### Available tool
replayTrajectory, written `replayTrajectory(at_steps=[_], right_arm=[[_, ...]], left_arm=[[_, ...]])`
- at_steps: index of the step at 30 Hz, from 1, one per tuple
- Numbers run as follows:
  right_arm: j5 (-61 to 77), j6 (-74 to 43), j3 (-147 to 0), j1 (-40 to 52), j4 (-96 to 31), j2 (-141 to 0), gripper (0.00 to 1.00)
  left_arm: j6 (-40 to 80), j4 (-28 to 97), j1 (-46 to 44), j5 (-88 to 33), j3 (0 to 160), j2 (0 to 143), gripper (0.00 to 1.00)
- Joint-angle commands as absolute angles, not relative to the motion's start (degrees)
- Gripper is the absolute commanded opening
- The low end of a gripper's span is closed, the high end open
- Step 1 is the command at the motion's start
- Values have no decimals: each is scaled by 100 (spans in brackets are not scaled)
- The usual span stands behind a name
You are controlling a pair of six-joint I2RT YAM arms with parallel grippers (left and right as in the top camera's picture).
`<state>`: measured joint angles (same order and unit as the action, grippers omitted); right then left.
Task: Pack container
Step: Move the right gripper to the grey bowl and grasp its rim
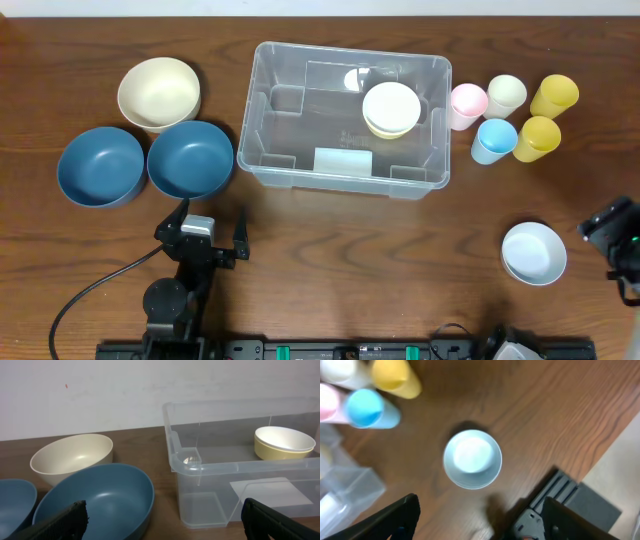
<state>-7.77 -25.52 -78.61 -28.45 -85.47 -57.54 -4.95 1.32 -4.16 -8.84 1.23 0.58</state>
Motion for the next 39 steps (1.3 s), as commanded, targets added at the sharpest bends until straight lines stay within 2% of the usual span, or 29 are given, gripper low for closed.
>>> replayTrajectory(at_steps=[1,11,23,26,28,31,34,35,39], right_arm=[[-812,-2989,-6737,-2998,-8101,-5671,79],[-307,-3540,-4136,-3006,-5854,-6090,77],[-276,-3579,-3194,-3004,-4471,-6930,74],[-279,-3577,-3157,-3004,-4320,-7091,63],[-279,-3577,-3157,-3004,-4278,-7137,44],[-276,-3575,-3157,-3004,-4261,-7137,29],[-270,-3551,-3157,-3004,-4283,-7137,6],[-270,-3551,-3157,-3004,-4307,-7137,1],[-67,-3319,-3157,-2993,-4329,-7137,1]], left_arm=[[-550,320,-388,-987,23,23,98],[-550,320,-388,-987,23,23,98],[-550,320,-388,-987,23,23,98],[-552,320,-388,-987,23,23,98],[-550,320,-388,-987,23,23,98],[-550,320,-388,-987,23,23,98],[-550,320,-388,-987,23,23,98],[-550,320,-388,-987,23,23,98],[-550,320,-388,-987,23,23,98]])
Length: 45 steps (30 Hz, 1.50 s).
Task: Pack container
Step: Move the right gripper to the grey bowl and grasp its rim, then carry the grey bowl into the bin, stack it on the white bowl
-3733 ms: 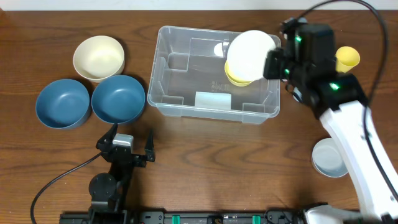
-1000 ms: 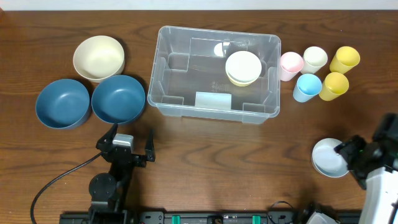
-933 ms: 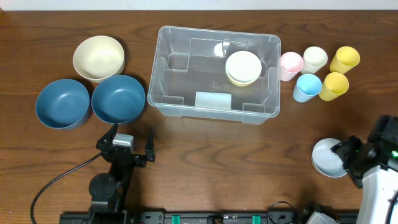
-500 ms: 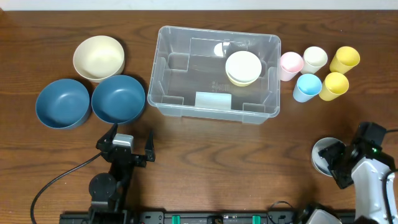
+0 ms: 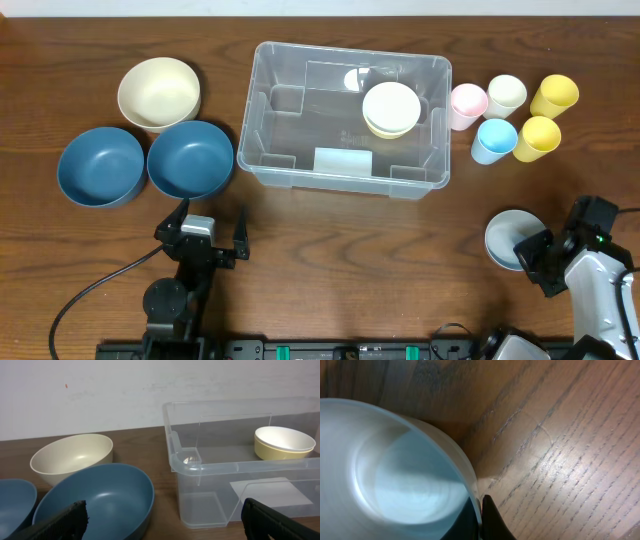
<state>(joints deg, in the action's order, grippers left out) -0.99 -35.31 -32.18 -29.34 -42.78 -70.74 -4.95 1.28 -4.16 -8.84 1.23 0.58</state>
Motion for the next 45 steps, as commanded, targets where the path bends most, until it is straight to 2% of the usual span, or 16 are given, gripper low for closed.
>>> replayTrajectory(at_steps=[1,9,13,21,25,29,33,40,45], right_arm=[[73,-3190,-3157,-2993,-4329,-7137,1],[1612,-2025,-3242,-2882,-4589,-6943,1],[1782,-1688,-3511,-2672,-5155,-6545,1],[1782,-1452,-5196,-1737,-6615,-5317,1],[1651,-1603,-6346,-1081,-6794,-5225,1],[1188,-1927,-7271,-471,-6477,-5441,1],[825,-2383,-7784,23,-5621,-5889,1],[683,-2873,-7894,683,-3789,-7258,1],[679,-2893,-7896,987,-3103,-8558,1]], left_arm=[[-550,320,-388,-987,23,23,98],[-550,320,-386,-987,23,23,98],[-550,320,-388,-987,23,23,98],[-550,320,-388,-987,23,23,98],[-550,320,-388,-987,23,23,98],[-550,320,-388,-987,23,23,98],[-550,320,-388,-987,23,23,98],[-550,320,-388,-987,23,23,98],[-550,320,-388,-987,23,23,98]])
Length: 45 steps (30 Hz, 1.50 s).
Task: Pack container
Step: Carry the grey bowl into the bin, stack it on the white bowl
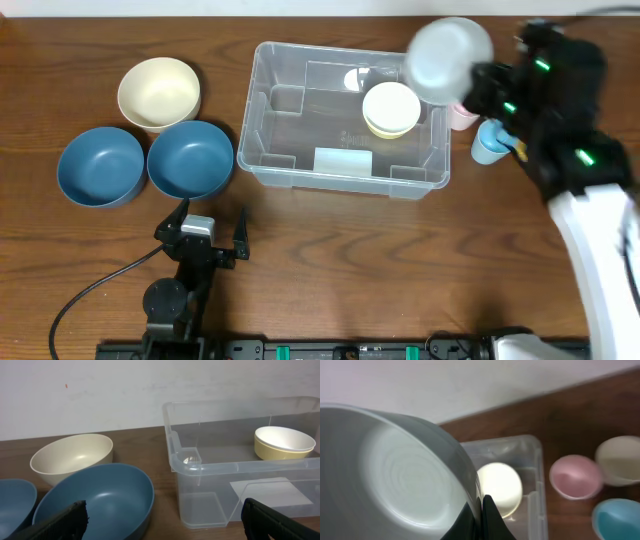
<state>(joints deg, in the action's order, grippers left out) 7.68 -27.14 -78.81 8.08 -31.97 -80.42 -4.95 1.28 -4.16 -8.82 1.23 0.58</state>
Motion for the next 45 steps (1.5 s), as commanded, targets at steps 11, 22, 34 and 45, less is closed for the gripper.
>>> replayTrajectory(at_steps=[11,22,34,45], right_arm=[[578,-2891,-7896,1205,-2652,-10645,1],[305,-2867,-7896,1205,-2543,-10945,42],[950,-2578,-8377,1262,-3258,-10368,69],[183,-1920,-9789,1424,-6165,-8908,74]], left_arm=[[-550,320,-388,-987,23,23,98],[-552,320,-388,-987,23,23,98],[-550,320,-388,-987,23,23,98],[-550,320,-386,-987,23,23,98]])
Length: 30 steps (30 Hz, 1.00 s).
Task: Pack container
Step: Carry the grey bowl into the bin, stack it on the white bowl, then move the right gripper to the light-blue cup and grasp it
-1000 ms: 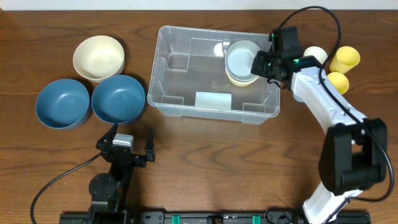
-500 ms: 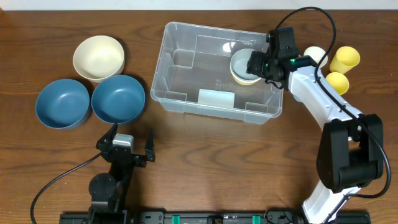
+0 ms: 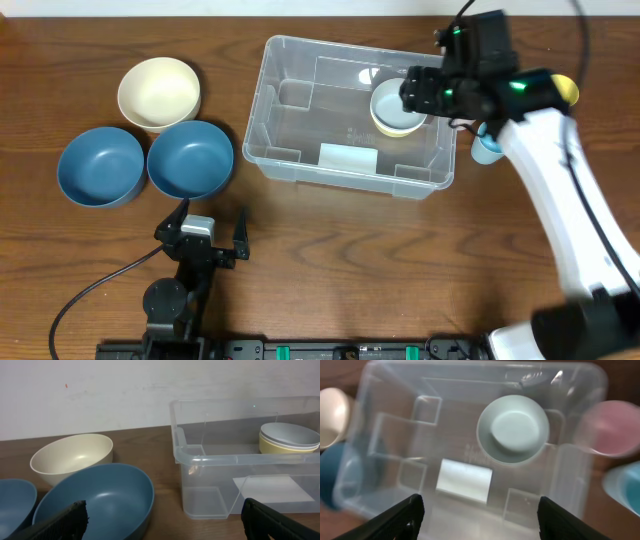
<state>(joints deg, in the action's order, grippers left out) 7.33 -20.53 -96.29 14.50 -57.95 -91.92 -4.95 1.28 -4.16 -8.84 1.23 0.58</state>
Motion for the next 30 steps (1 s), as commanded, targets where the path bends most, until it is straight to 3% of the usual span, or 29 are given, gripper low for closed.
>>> replayTrajectory(at_steps=[1,7,12,21,30], right_arm=[[-137,-2099,-9791,1378,-6420,-8770,76],[-1031,-2832,-9765,705,-7677,-8510,82],[-1024,-2877,-9430,-5,-7647,-8608,81],[-919,-3024,-7773,-915,-6031,-8768,77],[-572,-2976,-6375,-1120,-4108,-8809,71]], left_arm=[[-550,320,-388,-987,23,23,98],[-550,320,-388,-987,23,23,98],[-550,320,-386,-987,23,23,98],[-550,320,-388,-987,23,23,98],[-550,320,-388,-987,23,23,98]])
